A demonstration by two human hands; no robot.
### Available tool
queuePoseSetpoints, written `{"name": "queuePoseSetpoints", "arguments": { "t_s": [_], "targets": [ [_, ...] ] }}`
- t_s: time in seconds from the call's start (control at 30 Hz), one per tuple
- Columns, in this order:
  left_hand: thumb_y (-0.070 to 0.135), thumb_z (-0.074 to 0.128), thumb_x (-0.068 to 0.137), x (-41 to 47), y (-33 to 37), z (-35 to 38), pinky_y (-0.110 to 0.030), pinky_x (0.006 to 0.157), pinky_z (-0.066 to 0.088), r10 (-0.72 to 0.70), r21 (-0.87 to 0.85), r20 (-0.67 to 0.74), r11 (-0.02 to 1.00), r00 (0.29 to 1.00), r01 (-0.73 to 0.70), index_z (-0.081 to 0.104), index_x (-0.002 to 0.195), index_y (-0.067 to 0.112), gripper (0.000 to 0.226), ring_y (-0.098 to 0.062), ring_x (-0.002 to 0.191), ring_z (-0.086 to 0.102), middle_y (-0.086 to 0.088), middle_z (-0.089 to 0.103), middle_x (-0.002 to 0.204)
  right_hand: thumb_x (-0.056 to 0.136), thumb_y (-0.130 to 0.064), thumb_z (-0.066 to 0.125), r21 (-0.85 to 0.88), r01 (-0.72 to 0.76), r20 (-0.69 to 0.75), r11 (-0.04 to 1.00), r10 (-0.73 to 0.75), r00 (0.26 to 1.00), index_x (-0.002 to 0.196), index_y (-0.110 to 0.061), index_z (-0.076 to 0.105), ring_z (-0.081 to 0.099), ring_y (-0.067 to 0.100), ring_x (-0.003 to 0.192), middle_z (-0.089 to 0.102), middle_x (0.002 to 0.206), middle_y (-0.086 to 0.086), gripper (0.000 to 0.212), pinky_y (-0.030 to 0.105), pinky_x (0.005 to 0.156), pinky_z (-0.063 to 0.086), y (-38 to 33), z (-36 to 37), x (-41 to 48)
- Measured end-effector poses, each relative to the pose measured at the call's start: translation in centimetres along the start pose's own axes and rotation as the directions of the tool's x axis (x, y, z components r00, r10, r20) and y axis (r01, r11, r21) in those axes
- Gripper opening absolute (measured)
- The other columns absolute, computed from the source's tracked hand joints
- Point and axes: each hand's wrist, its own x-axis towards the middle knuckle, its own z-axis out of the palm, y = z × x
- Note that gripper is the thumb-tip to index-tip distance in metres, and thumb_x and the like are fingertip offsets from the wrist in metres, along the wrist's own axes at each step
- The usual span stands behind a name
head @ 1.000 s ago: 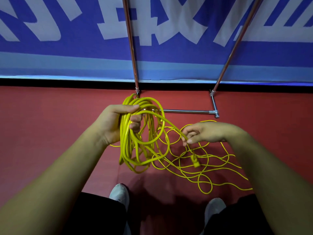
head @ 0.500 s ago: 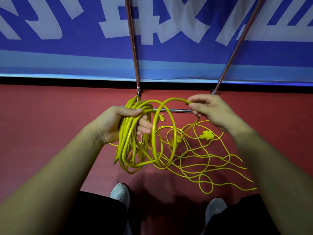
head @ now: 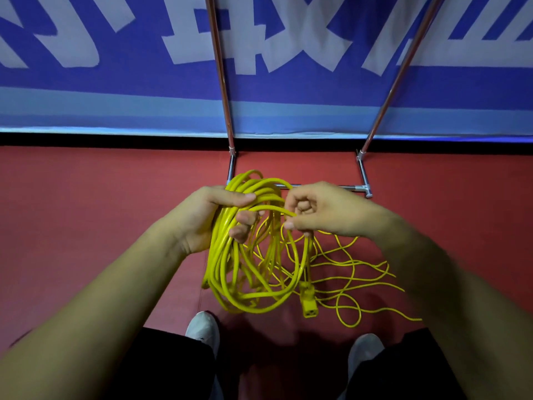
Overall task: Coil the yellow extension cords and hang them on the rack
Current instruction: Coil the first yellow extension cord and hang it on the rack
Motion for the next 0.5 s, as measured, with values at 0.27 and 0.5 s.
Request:
{"name": "queuePoseSetpoints", "arguments": {
  "t_s": [0.27,0.5],
  "targets": [
    [0.024,0.08,0.063,-0.9,1.3,-1.4,-0.024,0.046,0.041,0.063,-0.02,-0.037,0.998,0.997,-0.063,0.065,0.081,0.001,0.033,-0.017,0.041,0.046,-0.003,0.046,0.055,0.084,-0.038,0.069,-0.08,-0.227,0.064,0.971,0.232,0.971,0.085,-0.02,0.065,0.055,0.02,0.074,0.074,0.08,0.001,0.018,0.039,0.073,0.038,6.7,-2.7,-0.9],
    [0.03,0.089,0.055,-0.7,0.1,-1.1,-0.027,0.048,0.049,0.02,0.175,-0.07,0.985,0.997,-0.008,0.065,0.084,-0.002,0.05,-0.021,0.048,0.056,-0.012,0.06,0.064,0.087,-0.02,0.069,-0.061,-0.026,-0.194,0.998,0.014,0.981,0.091,-0.028,0.075,0.05,0.003,0.057,0.069,0.074,0.009,0.011,0.025,0.061,0.044,3.1,-3.1,-0.4]
  ]
}}
